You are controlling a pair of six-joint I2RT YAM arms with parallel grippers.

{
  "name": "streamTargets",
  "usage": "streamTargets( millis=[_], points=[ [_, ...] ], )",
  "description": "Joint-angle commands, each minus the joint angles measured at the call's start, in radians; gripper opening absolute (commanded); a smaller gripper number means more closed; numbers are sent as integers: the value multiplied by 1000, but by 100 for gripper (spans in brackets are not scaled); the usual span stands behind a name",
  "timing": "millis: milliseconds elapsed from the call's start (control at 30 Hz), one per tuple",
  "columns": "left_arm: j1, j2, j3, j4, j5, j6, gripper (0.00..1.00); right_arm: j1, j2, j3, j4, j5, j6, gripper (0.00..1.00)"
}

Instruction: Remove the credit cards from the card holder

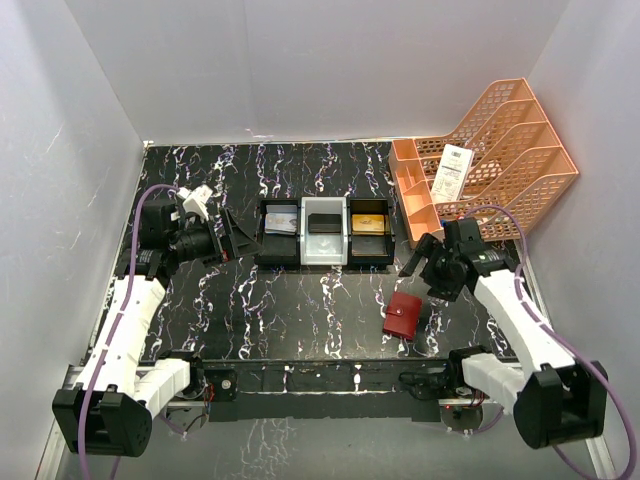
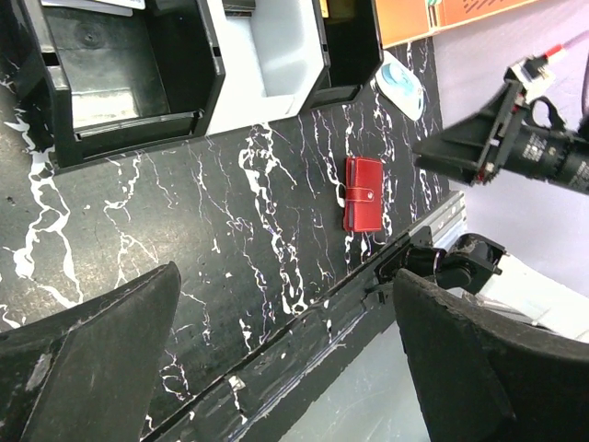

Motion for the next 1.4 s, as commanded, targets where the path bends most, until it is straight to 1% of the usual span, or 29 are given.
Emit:
streamTargets(
  millis=[0, 100, 167, 200, 267, 333, 433, 567, 667, 767, 800, 900, 1067, 1133, 1167, 1233, 1333, 1367],
  points=[
    [0, -44, -9, -6, 84, -24, 99, 2, 111, 50, 17, 123, -22, 82],
    [-22, -73, -33, 8, 114, -47, 99, 2, 108, -19, 50, 99, 7, 81],
    [-52, -92, -61, 29, 114, -72, 98, 2, 70, -67, 60, 82, 36, 79],
    [-77, -101, -75, 42, 105, -86, 98, 2, 45, -96, 73, 49, 46, 78],
    [-155, -108, -105, 68, 66, -115, 98, 3, 3, -169, 123, -51, 61, 75],
    [-235, -99, -135, 106, 19, -157, 97, 4, -11, -239, 169, -156, 61, 69],
    [-353, -63, -152, 144, -73, -194, 94, 45, 7, -283, 221, -244, 74, 66],
    [-478, 4, -152, 190, -196, -243, 89, 264, 70, -258, 337, -228, 170, 62],
    [-538, 67, -140, 167, -309, -291, 84, 441, 133, -211, 431, -144, 297, 58],
    [-573, 93, -149, 176, -363, -326, 85, 563, 235, -149, 493, -89, 338, 58],
    [-582, 94, -153, 179, -379, -335, 85, 597, 268, -121, 476, -60, 337, 58],
    [-590, 82, -152, 163, -403, -337, 85, 660, 309, -17, 298, 118, 332, 63],
    [-592, 47, -144, 120, -443, -303, 88, 656, 198, 62, 139, 367, 327, 69],
    [-592, 32, -143, 118, -462, -300, 91, 629, 155, 85, 68, 470, 322, 72],
    [-592, 22, -145, 117, -472, -299, 93, 597, 138, 91, 32, 510, 321, 73],
    [-592, 2, -143, 119, -494, -297, 95, 487, 115, 75, 26, 509, 256, 74],
    [-592, -13, -141, 122, -514, -292, 97, 251, 117, 40, 77, 371, 109, 73],
    [-592, -13, -137, 121, -515, -290, 97, 211, 124, 32, 89, 333, 81, 73]
  ],
)
